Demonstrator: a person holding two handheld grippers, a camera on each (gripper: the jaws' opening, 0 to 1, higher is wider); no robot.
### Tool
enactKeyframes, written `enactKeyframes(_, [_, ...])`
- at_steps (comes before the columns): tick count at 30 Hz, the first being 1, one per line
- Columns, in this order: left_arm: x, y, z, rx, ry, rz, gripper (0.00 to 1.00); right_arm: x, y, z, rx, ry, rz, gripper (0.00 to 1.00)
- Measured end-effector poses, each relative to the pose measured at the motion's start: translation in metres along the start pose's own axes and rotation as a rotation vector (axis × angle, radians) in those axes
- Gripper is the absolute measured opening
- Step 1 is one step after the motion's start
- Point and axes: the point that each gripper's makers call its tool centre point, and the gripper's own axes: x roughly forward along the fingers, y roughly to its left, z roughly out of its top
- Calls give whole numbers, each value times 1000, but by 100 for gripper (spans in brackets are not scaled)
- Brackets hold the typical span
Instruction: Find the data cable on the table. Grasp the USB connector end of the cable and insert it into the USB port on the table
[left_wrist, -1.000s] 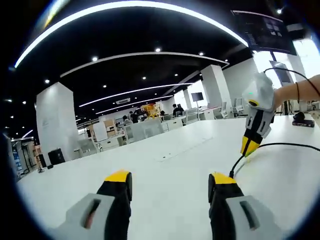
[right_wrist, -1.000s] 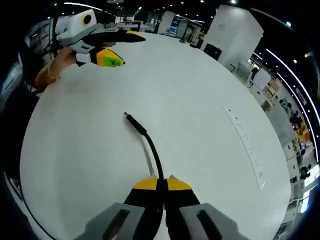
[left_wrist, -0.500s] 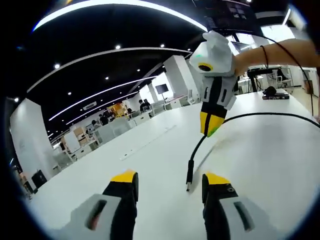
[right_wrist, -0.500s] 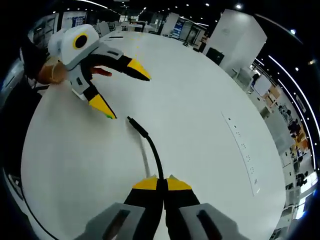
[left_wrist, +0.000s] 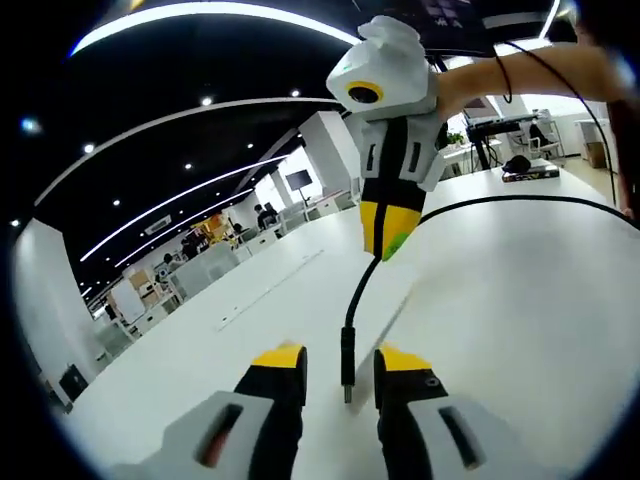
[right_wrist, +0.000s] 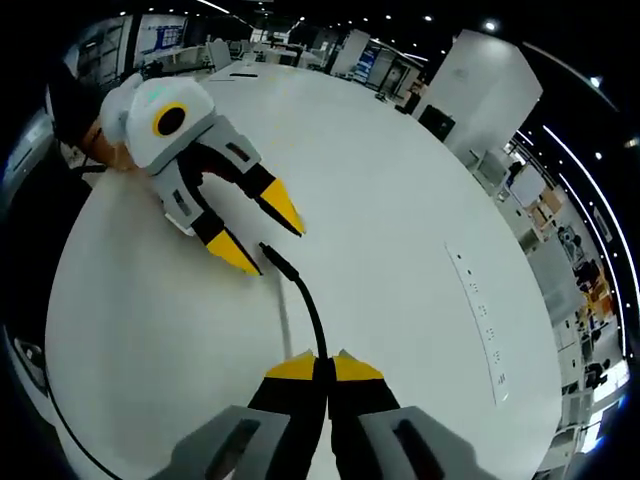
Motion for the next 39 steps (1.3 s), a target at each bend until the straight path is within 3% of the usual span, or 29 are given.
enactKeyframes(10, [0,0,0,6,-7,-15,9,-5,2,6,-11,-8,-1,4])
enactKeyframes(18, [1,-1,0,10,0,-18,8,-10,3,9,-11,-9,-3,4])
enactKeyframes(27, [-5,5,11,-29,-40,-11,7,-17,2,12,20,-41,-36,5])
enactKeyframes(31, [-8,9,16,-70,-67,-3,7,-22,-2,17,49,-81,-68,5])
enactKeyframes(39, [-14,11,29,-133,-125,-8,6,-27,1,28,175,-245,-102,11])
